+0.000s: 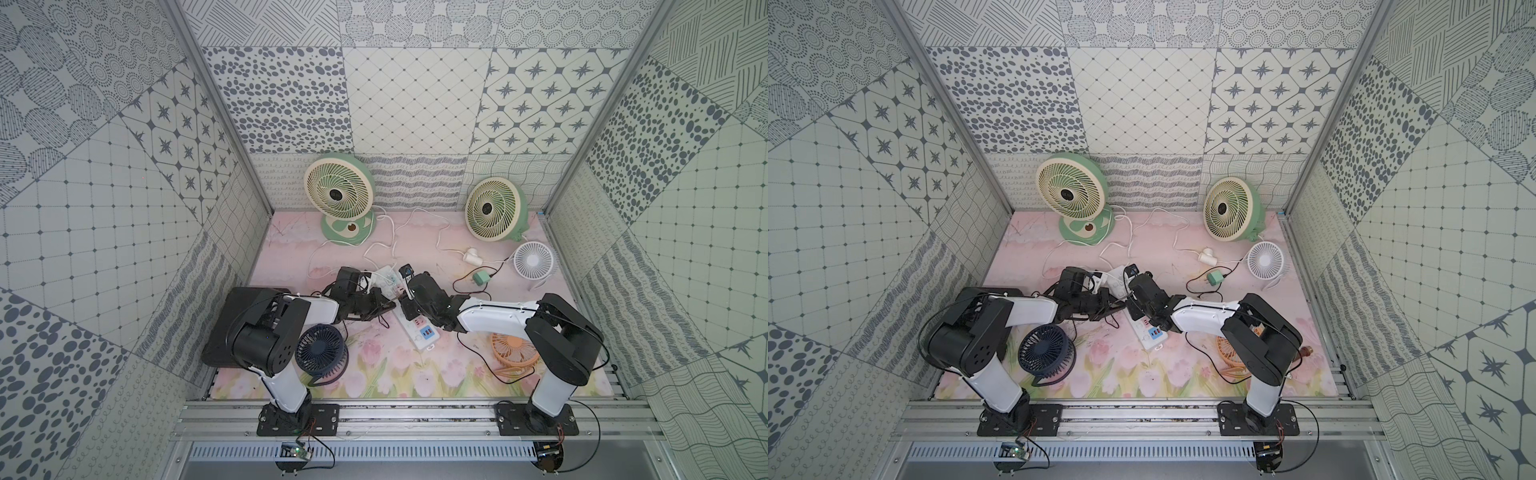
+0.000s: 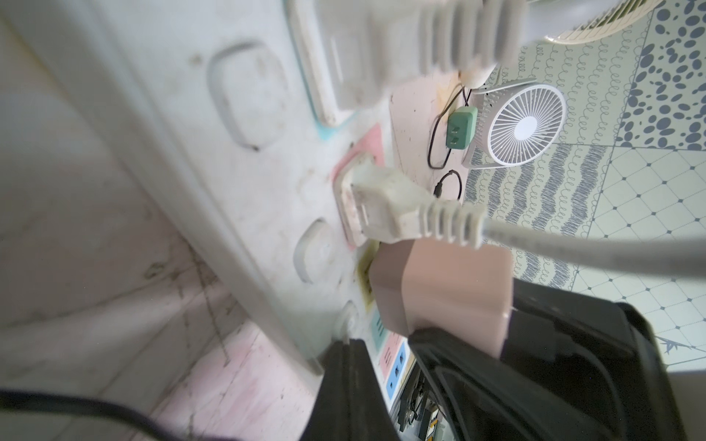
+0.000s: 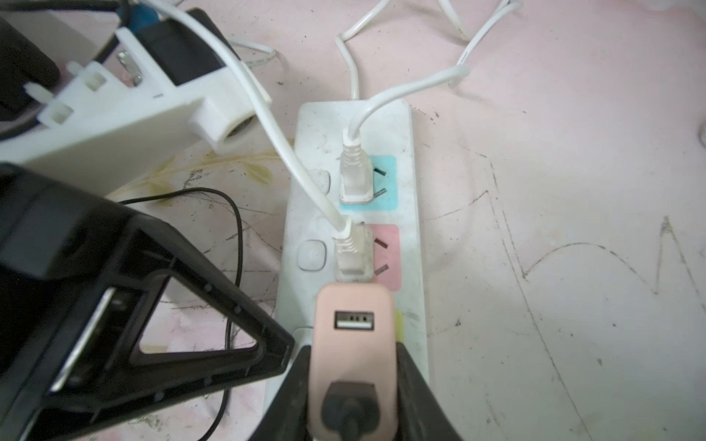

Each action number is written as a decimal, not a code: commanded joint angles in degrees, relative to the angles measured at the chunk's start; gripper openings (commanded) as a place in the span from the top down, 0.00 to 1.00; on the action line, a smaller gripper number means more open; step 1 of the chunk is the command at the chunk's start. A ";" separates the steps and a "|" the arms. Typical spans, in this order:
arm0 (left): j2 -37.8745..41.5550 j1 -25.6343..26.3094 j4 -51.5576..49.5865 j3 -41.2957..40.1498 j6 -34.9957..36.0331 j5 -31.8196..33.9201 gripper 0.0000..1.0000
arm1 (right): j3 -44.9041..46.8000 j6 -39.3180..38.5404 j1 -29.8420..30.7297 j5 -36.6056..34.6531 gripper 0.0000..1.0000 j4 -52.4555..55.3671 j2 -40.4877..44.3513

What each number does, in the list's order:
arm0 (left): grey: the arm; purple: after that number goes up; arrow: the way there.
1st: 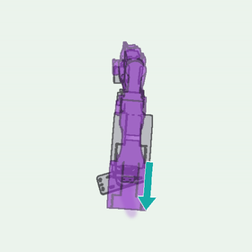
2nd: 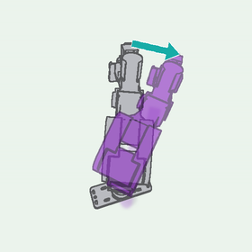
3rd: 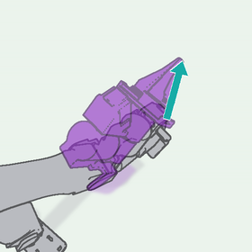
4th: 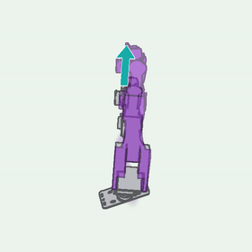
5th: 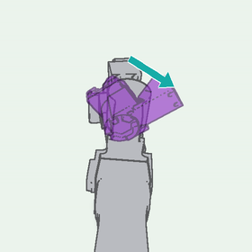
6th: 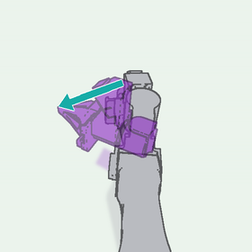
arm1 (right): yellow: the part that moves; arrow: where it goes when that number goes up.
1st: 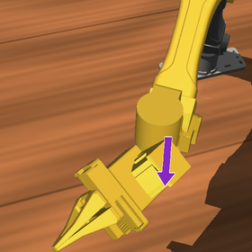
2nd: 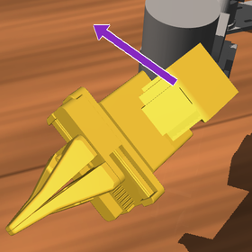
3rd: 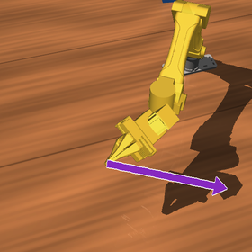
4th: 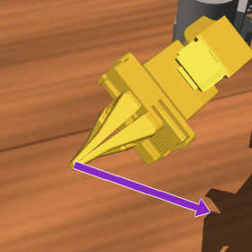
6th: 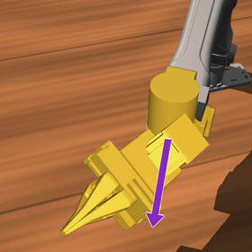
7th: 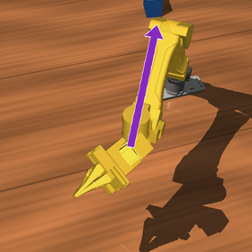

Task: Unplug the desk fan from the power strip
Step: Remove the plug from the socket.

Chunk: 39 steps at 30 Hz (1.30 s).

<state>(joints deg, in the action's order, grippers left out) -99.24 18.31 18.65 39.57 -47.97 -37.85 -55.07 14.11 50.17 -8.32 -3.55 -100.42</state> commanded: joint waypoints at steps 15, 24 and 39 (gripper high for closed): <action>-0.53 -0.46 -6.92 0.09 -0.02 6.55 1.00 | 1.46 3.69 -0.78 4.99 0.91 -6.37 1.34; -0.77 -0.47 -6.70 0.07 -0.08 6.51 1.00 | -3.05 -2.97 3.96 -3.14 0.91 0.22 -0.78; -0.76 -0.47 -6.61 -0.09 -0.02 6.70 1.00 | -3.58 -2.51 3.85 -2.82 0.91 0.87 -0.67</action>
<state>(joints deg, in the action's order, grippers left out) -99.24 18.31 18.46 39.68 -48.18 -37.67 -55.66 14.17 51.16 -9.80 -2.35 -100.42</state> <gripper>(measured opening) 0.065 0.319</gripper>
